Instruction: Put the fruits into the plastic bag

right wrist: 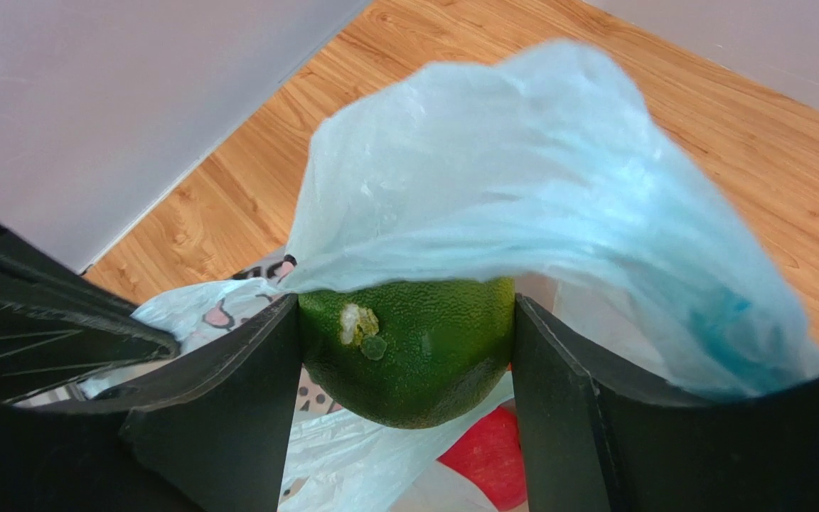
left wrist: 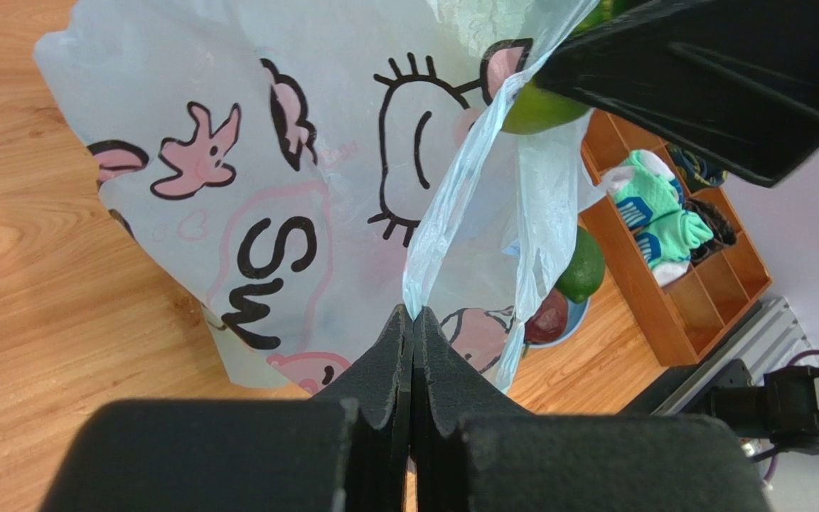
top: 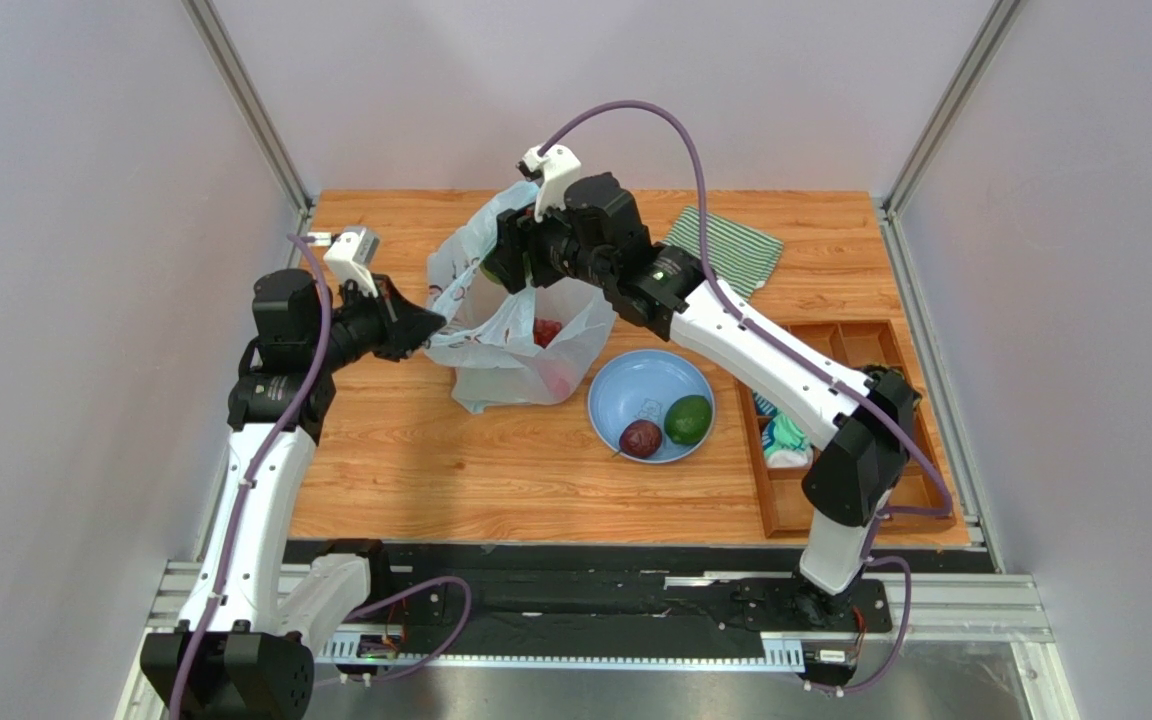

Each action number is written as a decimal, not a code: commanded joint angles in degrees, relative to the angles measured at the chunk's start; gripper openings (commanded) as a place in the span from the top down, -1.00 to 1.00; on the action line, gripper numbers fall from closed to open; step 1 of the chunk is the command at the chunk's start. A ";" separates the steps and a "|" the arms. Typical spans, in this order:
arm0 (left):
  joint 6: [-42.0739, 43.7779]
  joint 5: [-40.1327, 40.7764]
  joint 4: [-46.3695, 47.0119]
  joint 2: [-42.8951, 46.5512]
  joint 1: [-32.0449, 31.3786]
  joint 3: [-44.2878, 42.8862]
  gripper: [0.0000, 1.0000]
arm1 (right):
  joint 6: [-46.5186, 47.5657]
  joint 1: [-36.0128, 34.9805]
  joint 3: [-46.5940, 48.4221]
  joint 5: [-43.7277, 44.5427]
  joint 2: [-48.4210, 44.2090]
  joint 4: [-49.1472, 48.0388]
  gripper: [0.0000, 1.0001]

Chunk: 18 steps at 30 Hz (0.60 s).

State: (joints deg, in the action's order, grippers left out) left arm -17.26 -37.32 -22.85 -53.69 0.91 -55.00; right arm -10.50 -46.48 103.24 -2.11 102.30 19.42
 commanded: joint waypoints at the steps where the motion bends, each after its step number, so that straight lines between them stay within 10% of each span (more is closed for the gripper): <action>1: 0.21 -1.53 2.55 0.69 0.41 -0.90 1.00 | 1.63 -0.46 3.28 1.93 3.16 -1.49 0.65; 18: -0.06 -0.74 2.37 0.52 0.50 -0.81 1.00 | -1.89 -1.77 -9.98 0.09 7.38 2.02 0.62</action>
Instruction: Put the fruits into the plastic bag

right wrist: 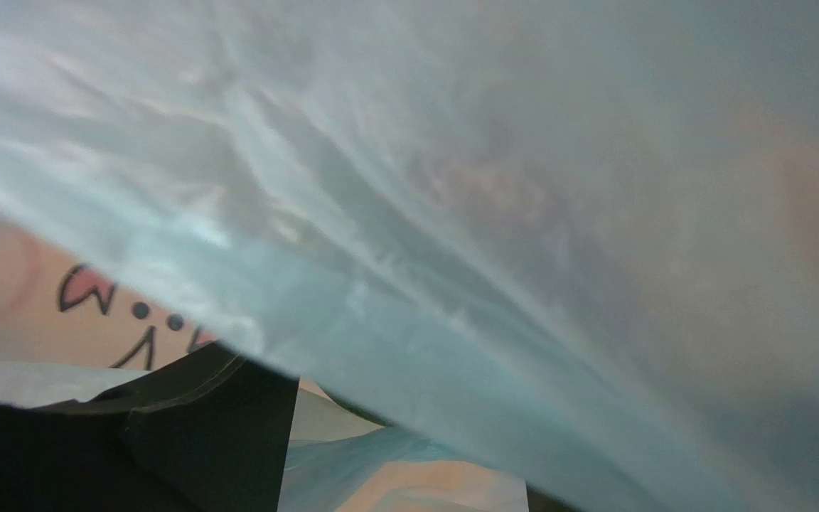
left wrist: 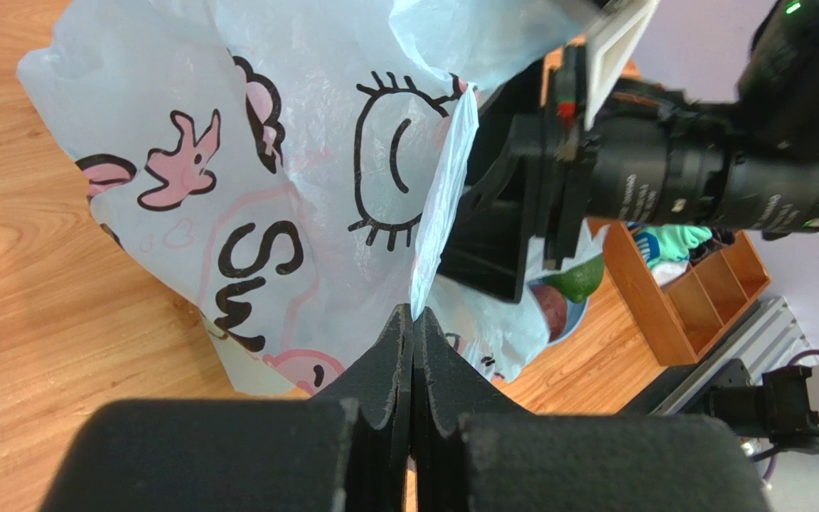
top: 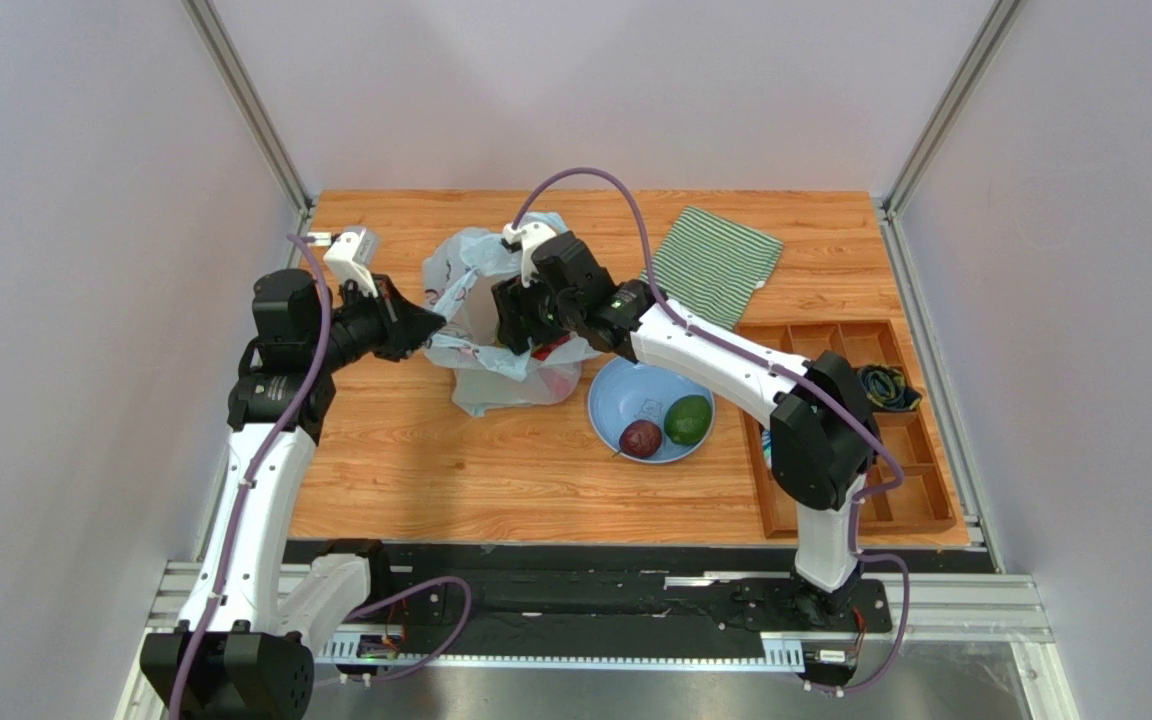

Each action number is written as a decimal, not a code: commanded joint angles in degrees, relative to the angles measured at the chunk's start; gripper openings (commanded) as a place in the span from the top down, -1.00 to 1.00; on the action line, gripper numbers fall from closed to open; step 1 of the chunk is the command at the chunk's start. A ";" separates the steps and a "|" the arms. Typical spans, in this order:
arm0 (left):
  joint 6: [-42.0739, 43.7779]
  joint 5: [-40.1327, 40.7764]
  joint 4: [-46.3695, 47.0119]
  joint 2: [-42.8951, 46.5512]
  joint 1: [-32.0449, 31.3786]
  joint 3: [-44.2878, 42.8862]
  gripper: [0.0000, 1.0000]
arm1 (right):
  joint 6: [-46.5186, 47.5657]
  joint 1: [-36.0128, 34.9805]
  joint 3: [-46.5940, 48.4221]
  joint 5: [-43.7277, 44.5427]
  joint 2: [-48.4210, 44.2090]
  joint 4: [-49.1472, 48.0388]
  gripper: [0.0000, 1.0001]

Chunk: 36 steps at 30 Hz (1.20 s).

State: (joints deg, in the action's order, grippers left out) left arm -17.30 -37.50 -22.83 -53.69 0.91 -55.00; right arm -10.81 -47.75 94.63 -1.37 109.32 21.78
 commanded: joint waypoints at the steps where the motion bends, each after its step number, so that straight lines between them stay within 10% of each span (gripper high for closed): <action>1: 0.07 -0.56 2.35 0.60 0.41 -0.89 1.00 | -1.93 -0.59 -1.64 -0.74 0.72 -0.16 0.61; 6: -0.10 -0.74 2.35 0.34 0.41 -0.90 1.00 | -2.11 -0.86 -1.73 -1.00 1.51 0.98 0.48; 16: -0.10 -0.74 2.35 0.25 0.41 -0.90 1.00 | -1.06 -1.21 0.82 -3.47 3.45 2.56 -0.51; 36: -0.10 -0.74 2.26 0.43 0.41 -0.90 1.00 | -0.88 -1.47 1.44 -4.61 -1.12 0.81 -0.64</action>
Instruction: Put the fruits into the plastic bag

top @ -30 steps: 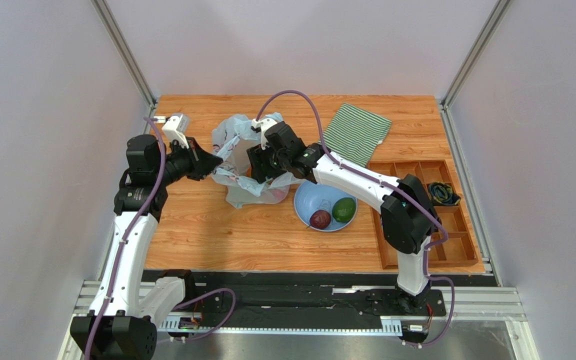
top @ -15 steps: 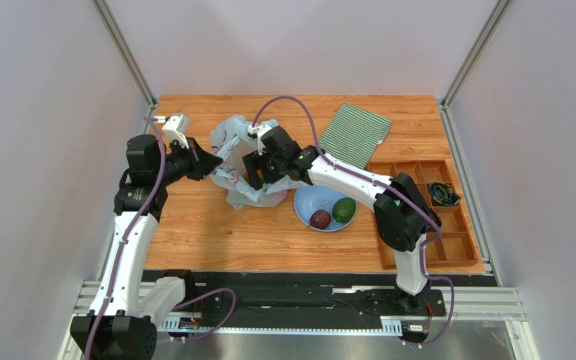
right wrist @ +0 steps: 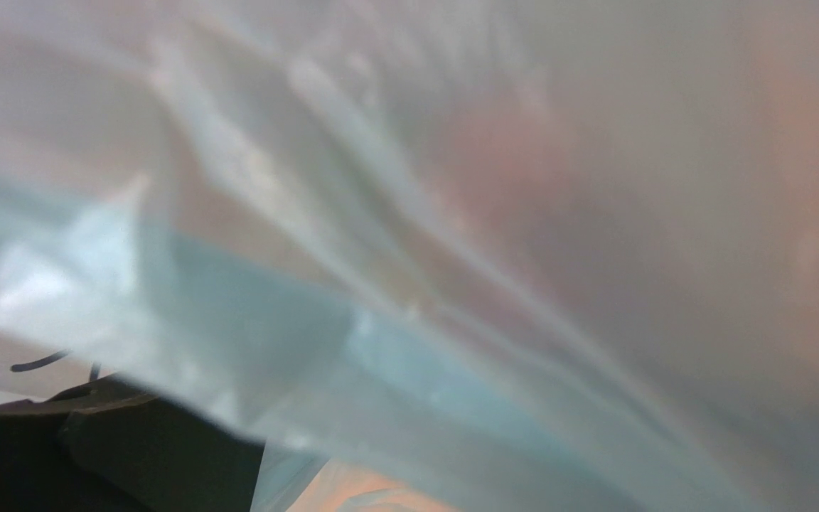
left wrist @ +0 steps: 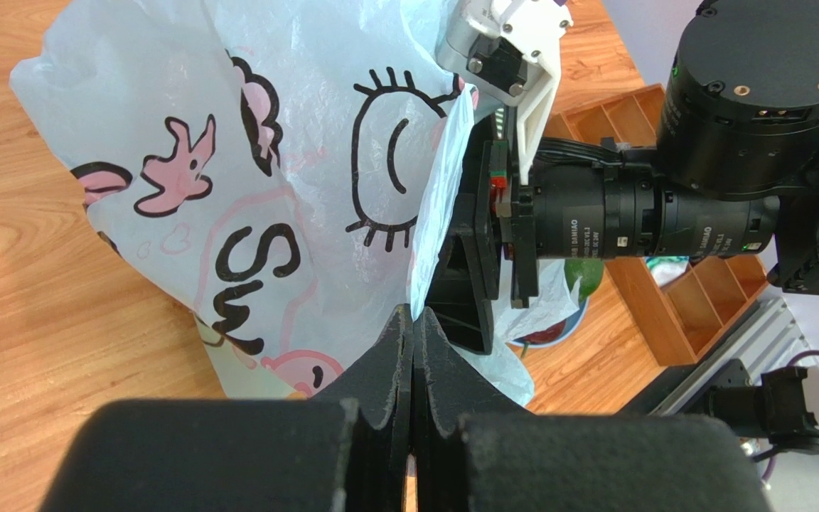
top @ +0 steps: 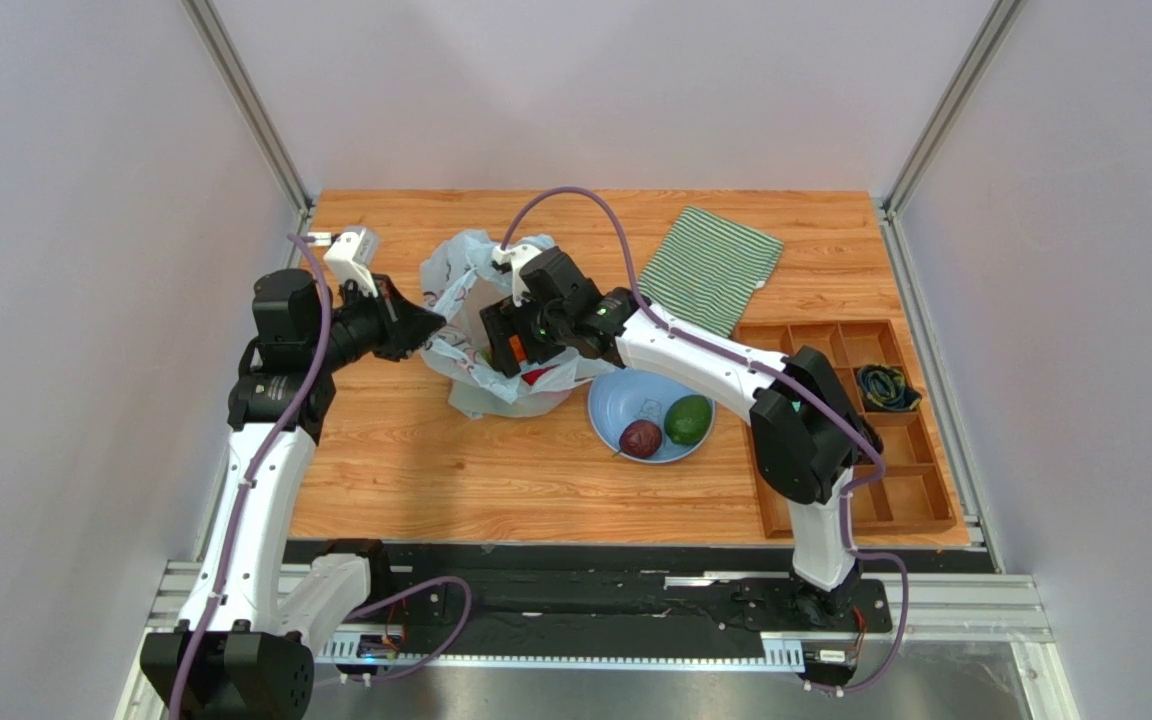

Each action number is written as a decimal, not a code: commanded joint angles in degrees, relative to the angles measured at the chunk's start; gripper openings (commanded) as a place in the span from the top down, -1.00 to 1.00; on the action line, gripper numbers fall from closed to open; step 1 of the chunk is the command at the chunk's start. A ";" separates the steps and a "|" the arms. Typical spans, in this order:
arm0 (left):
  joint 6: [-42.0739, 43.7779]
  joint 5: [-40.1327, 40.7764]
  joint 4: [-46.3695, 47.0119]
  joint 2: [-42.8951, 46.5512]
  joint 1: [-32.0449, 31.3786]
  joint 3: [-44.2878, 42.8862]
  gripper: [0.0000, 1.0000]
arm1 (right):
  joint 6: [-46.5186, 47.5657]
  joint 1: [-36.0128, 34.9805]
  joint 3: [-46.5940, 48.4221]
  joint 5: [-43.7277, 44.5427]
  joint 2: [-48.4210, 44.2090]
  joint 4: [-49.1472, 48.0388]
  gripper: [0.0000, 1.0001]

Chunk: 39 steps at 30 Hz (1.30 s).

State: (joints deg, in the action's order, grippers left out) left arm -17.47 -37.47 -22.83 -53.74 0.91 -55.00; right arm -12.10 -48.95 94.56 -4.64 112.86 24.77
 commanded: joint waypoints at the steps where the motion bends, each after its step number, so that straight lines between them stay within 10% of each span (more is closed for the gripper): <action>1: 0.07 -0.76 2.35 0.56 0.50 -0.90 1.00 | 0.32 -0.27 1.07 -1.59 -5.19 -2.80 -0.63; 16: 0.16 -0.50 2.17 0.56 0.41 -0.81 1.00 | -1.44 -0.36 -0.87 -2.39 -16.86 -8.95 -0.61; 39: 0.16 -0.41 2.26 0.56 0.50 -0.90 1.00 | -9.86 13.25 -35.76 11.85 -46.67 1.33 -0.65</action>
State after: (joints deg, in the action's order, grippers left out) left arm -17.47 -37.47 -22.76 -53.74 0.91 -55.00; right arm -16.21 -39.22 63.02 6.02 67.46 21.41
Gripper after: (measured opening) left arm 0.007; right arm 0.825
